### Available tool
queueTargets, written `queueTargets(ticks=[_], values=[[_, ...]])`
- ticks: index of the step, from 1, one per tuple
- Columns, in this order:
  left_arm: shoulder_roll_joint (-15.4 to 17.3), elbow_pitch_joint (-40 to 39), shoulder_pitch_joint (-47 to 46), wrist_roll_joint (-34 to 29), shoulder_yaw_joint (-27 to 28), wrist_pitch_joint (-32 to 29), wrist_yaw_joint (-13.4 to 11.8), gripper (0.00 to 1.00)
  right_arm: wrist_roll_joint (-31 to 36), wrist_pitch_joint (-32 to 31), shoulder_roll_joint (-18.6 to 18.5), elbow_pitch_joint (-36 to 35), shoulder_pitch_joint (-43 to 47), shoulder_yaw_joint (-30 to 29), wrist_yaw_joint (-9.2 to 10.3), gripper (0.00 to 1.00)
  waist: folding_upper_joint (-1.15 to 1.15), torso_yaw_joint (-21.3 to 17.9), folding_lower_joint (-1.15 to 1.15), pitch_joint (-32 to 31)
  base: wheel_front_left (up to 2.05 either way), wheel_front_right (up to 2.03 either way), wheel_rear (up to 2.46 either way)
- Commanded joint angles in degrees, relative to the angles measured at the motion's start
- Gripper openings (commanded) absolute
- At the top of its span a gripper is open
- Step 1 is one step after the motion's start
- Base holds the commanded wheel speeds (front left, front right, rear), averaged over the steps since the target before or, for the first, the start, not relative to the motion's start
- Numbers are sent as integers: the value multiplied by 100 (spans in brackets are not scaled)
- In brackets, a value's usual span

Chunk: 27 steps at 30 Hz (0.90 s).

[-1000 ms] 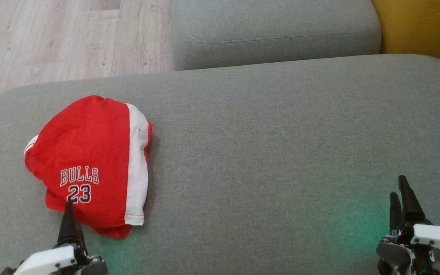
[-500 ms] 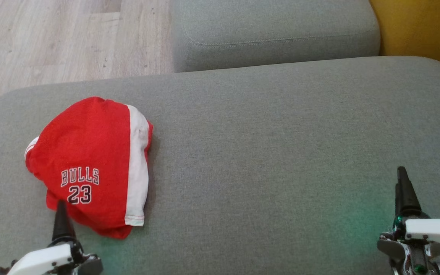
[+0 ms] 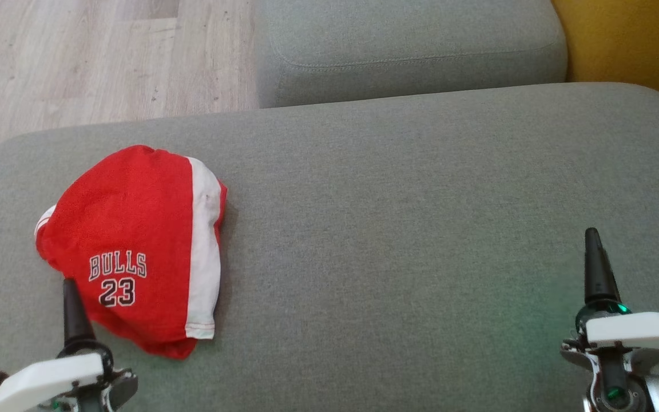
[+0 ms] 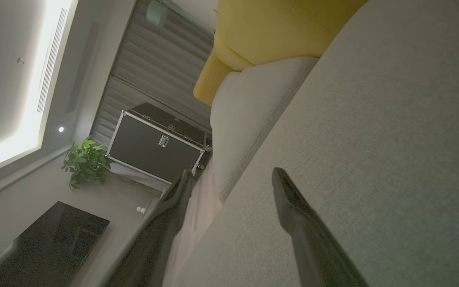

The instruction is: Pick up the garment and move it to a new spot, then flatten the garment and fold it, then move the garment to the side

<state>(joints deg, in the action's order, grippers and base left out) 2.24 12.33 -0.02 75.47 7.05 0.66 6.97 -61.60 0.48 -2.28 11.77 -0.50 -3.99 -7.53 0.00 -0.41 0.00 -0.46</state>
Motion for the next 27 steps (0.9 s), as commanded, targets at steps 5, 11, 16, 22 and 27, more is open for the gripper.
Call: queueTargets(ticks=[5, 11, 16, 22, 27], values=[[42, -542, -238, -762, -149, 130, -167, 100, 762, 141, -34, -357, -311, 149, 2, 100, 0, -2, 0, -7, 0, 0, 0], [44, -692, -183, -1425, -495, 231, -238, 100, 1435, 242, -36, -461, -332, 278, 2, 100, 0, -20, 0, -15, 0, 0, 0], [45, -724, -175, -1935, -689, 315, -254, 100, 1981, 327, -38, -432, -335, 407, 2, 100, 0, -29, 0, -15, 0, 0, 0], [47, -715, -173, -2537, -837, 399, -239, 100, 2584, 412, -40, -495, -354, 493, 2, 100, 0, -34, 0, -12, 0, 0, 0], [48, -682, -171, -3068, -969, 483, -254, 100, 3039, 496, -41, -493, -318, 482, 2, 100, 0, -28, 0, -13, 0, 0, 0]])
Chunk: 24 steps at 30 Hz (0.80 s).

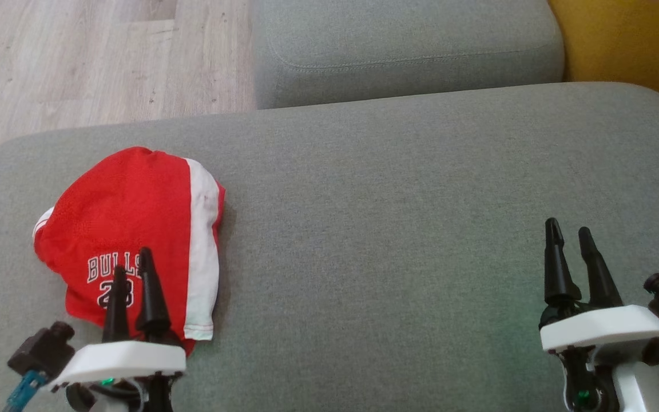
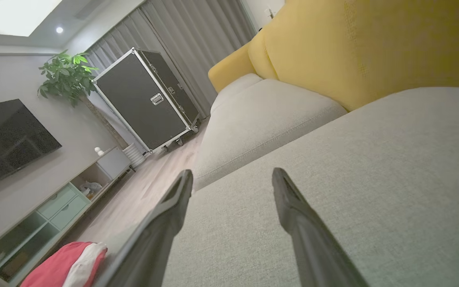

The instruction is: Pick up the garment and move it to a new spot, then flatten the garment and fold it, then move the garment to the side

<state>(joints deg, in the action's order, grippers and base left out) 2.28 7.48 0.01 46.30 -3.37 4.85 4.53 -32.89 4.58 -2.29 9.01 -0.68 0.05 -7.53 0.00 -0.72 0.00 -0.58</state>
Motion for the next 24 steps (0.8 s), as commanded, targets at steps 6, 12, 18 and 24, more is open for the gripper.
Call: queueTargets(ticks=[6, 12, 18, 24], values=[[53, -184, -198, -788, -65, 165, -38, 100, 743, 187, -42, -182, -296, 164, 3, 100, 0, -4, 0, 5, 0, 0, 0], [70, -210, -227, -1328, -184, 266, -65, 100, 1349, 289, -44, -179, -312, 239, 3, 100, 0, -19, 0, 4, 0, 0, 0], [141, -165, -267, -1898, -389, 367, -108, 100, 1959, 390, -46, -212, -345, 297, 3, 100, 0, -42, 0, -9, 0, 0, 0], [200, -118, -295, -2355, -558, 468, -223, 100, 2493, 492, -48, -244, -377, 333, 3, 100, 0, -72, 0, 1, 0, 0, 0]])
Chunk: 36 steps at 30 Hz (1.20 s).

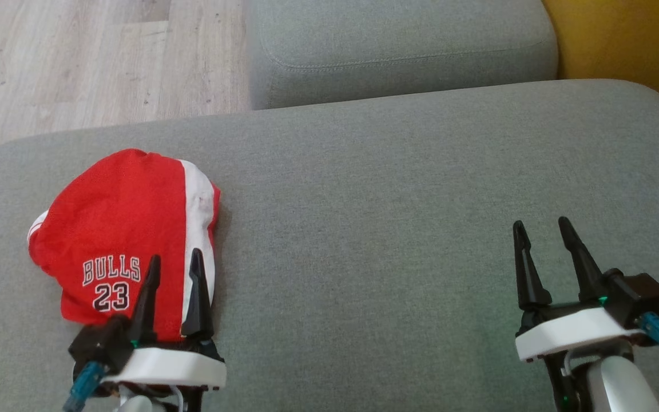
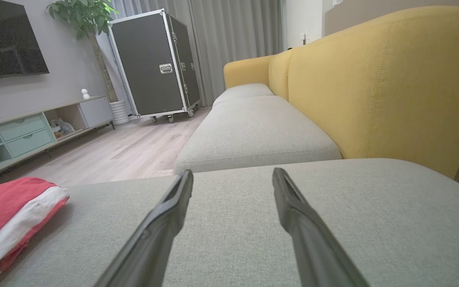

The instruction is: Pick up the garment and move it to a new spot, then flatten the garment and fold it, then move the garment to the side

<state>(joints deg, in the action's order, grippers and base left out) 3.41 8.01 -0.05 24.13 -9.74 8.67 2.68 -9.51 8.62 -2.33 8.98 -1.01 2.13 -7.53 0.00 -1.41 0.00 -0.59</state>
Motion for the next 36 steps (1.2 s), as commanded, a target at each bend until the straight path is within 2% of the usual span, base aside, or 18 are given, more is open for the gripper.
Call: queueTargets(ticks=[1, 9, 18, 21, 26, 32, 36], values=[[82, -165, -294, -170, 69, 102, -48, 100, 188, 105, -44, -239, -342, 116, 3, 100, 0, -4, 0, 2, 0, 0, 0], [152, -129, -347, -855, -161, 253, -169, 100, 890, 257, -47, -282, -348, 207, 3, 100, 0, -10, 0, -25, 0, 0, 0], [165, -156, -353, -1339, -314, 388, -257, 100, 1424, 392, -49, -360, -348, 312, 4, 100, 0, -7, 0, -55, 0, 0, 0], [158, -95, -332, -1449, -376, 438, -197, 100, 1646, 442, -50, -360, -338, 368, 4, 100, 0, -4, 0, -64, 0, 0, 0], [254, -45, -387, -1983, -574, 522, -225, 100, 2110, 527, -52, -394, -327, 463, 4, 100, 0, 3, 0, -87, 0, 0, 0], [385, -29, -444, -2674, -909, 623, -411, 100, 2685, 628, -54, -488, -353, 548, 4, 100, 0, 1, 0, -99, 0, 0, 0], [393, 2, -452, -2652, -986, 632, -509, 100, 2546, 638, -54, -476, -332, 555, 4, 100, 0, 8, 0, -92, 0, 0, 0]])
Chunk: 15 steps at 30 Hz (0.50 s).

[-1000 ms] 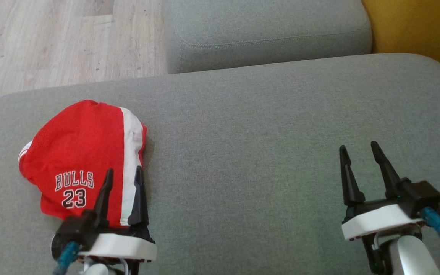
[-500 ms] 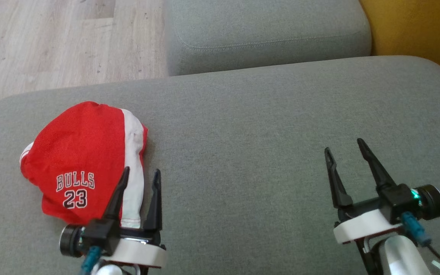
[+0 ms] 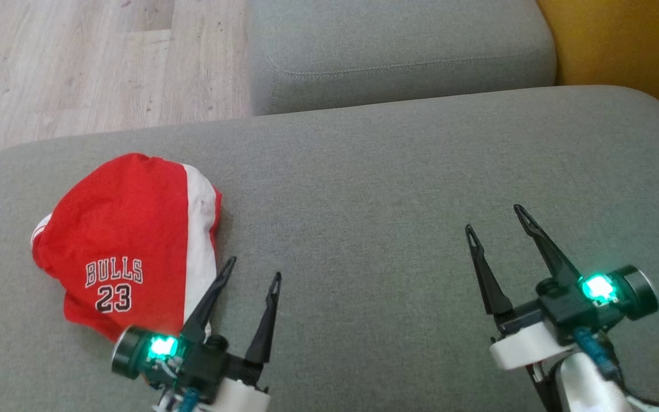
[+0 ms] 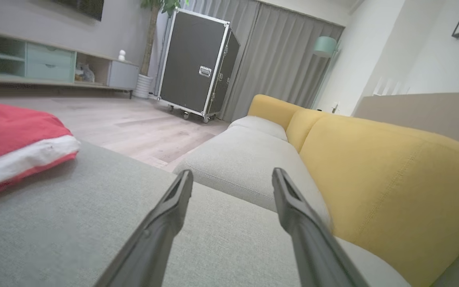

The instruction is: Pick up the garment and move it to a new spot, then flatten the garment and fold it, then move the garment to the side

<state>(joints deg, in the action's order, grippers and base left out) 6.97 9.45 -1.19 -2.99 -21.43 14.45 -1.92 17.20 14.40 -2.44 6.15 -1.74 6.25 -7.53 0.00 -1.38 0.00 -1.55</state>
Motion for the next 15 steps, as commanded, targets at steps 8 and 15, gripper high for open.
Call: queueTargets(ticks=[8, 15], values=[[-294, -211, -160, 1284, 821, 55, 226, 100, -1528, 60, -43, 58, -167, 14, 4, 100, 0, 42, 0, 22, 0, 0, 0], [-396, 26, 6, 2101, 1265, 55, 417, 100, -2438, 60, -43, 561, -110, -26, 4, 100, 0, 47, 0, -8, 0, 0, 0]])
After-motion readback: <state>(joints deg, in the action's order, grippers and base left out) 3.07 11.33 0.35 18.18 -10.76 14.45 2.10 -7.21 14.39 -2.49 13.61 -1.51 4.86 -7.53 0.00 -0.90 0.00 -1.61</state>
